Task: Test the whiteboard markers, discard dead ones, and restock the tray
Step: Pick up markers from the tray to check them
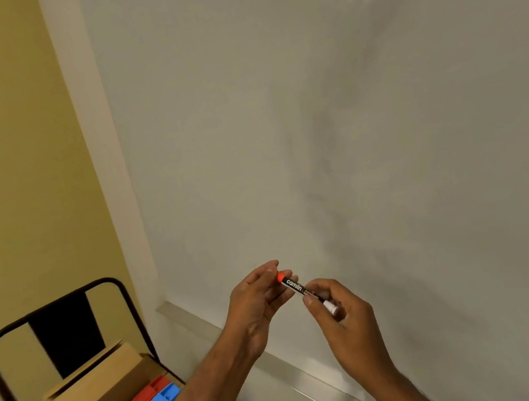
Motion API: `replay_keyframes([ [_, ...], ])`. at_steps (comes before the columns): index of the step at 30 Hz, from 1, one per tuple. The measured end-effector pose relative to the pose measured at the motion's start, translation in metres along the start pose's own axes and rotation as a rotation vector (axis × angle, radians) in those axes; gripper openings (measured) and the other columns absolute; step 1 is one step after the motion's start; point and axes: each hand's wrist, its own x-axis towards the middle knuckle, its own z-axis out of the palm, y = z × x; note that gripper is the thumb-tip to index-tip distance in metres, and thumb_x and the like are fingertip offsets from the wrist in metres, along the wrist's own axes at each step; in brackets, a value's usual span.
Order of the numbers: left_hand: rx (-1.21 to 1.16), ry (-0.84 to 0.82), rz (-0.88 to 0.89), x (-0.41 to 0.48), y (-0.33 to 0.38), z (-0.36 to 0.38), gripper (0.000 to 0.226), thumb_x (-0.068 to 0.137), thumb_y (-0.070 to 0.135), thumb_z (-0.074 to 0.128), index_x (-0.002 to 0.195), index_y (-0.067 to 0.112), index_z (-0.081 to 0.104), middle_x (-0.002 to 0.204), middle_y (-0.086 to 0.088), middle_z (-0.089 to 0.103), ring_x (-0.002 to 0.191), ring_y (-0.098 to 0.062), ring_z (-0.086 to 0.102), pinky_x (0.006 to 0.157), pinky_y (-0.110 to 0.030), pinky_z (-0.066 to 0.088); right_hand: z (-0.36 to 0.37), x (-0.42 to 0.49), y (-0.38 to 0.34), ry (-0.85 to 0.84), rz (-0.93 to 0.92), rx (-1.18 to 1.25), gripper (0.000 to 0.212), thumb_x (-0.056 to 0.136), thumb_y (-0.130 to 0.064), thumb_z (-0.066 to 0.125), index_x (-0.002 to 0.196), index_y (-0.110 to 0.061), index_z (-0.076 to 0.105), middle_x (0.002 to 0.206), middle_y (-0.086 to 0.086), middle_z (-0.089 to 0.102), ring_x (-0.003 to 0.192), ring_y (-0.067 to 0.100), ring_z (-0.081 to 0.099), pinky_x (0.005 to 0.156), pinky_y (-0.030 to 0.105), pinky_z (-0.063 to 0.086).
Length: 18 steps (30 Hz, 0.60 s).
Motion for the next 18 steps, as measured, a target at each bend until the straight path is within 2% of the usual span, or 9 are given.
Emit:
replay_keyframes([
  [3, 0.13, 0.099, -0.001, 0.013, -0.018, -0.028, 0.022, 0.1, 0.014, 0.06, 0.119, 0.002, 0.066, 0.104, -0.021, 0.076, 0.098, -0.034, 0.075, 0.091, -0.043, 0.059, 0.017, -0.006, 0.038, -0.081, 0.041, -0.117, 0.016, 0.095, -0.029, 0.065, 0.103, -0.042, 0.064, 0.094, -0.027, 0.068, 0.093, 0.002, 0.065, 0.074, 0.018, 0.055],
  [6, 0.31, 0.172, 0.002, 0.03, -0.033, -0.057, 0.02, 0.101, 0.015, 0.06, 0.115, 0.005, 0.069, 0.096, -0.015, 0.078, 0.091, -0.029, 0.077, 0.086, -0.039, 0.062, 0.043, -0.006, 0.069, -0.135, 0.103, -0.207, 0.02, 0.095, -0.027, 0.065, 0.115, -0.032, 0.066, 0.103, -0.021, 0.069, 0.097, 0.004, 0.065, 0.084, 0.025, 0.056],
  [8, 0.426, 0.181, 0.009, 0.042, -0.043, -0.077, 0.019, 0.101, 0.018, 0.06, 0.113, 0.007, 0.07, 0.093, -0.011, 0.079, 0.087, -0.027, 0.077, 0.083, -0.036, 0.063, 0.06, -0.007, 0.08, -0.165, 0.132, -0.263, 0.025, 0.097, -0.027, 0.063, 0.121, -0.027, 0.065, 0.108, -0.018, 0.068, 0.099, 0.006, 0.062, 0.086, 0.019, 0.052],
  [10, 0.528, 0.188, 0.052, 0.044, -0.046, -0.088, 0.019, 0.101, 0.02, 0.06, 0.111, 0.009, 0.071, 0.091, -0.007, 0.079, 0.084, -0.023, 0.077, 0.077, -0.032, 0.063, 0.065, -0.009, 0.087, -0.204, 0.143, -0.317, 0.025, 0.098, -0.027, 0.061, 0.123, -0.026, 0.065, 0.111, -0.015, 0.068, 0.095, 0.004, 0.059, 0.078, 0.008, 0.045],
  [12, 0.691, 0.15, 0.012, 0.107, -0.064, -0.145, 0.02, 0.102, 0.022, 0.059, 0.112, 0.011, 0.072, 0.089, -0.002, 0.078, 0.084, -0.02, 0.076, 0.075, -0.028, 0.062, 0.128, 0.012, 0.13, -0.159, 0.256, -0.357, 0.024, 0.099, -0.027, 0.059, 0.123, -0.025, 0.065, 0.112, -0.013, 0.068, 0.092, 0.005, 0.058, 0.074, 0.004, 0.042],
  [16, 0.928, 0.103, 0.061, 0.109, -0.08, -0.174, 0.021, 0.104, 0.021, 0.055, 0.116, 0.019, 0.071, 0.105, 0.003, 0.075, 0.102, -0.019, 0.071, 0.09, -0.032, 0.059, 0.14, 0.008, 0.151, -0.168, 0.318, -0.365, 0.021, 0.099, -0.026, 0.058, 0.118, -0.025, 0.067, 0.107, -0.015, 0.068, 0.095, 0.01, 0.063, 0.081, 0.02, 0.054],
  [18, 1.046, 0.07, 0.089, 0.131, -0.085, -0.2, 0.026, 0.104, 0.022, 0.053, 0.126, 0.02, 0.067, 0.121, 0.003, 0.07, 0.116, -0.016, 0.065, 0.101, -0.03, 0.052, 0.166, 0.017, 0.166, -0.148, 0.349, -0.376, 0.02, 0.099, -0.026, 0.058, 0.118, -0.025, 0.066, 0.106, -0.015, 0.068, 0.096, 0.011, 0.063, 0.08, 0.02, 0.053],
])
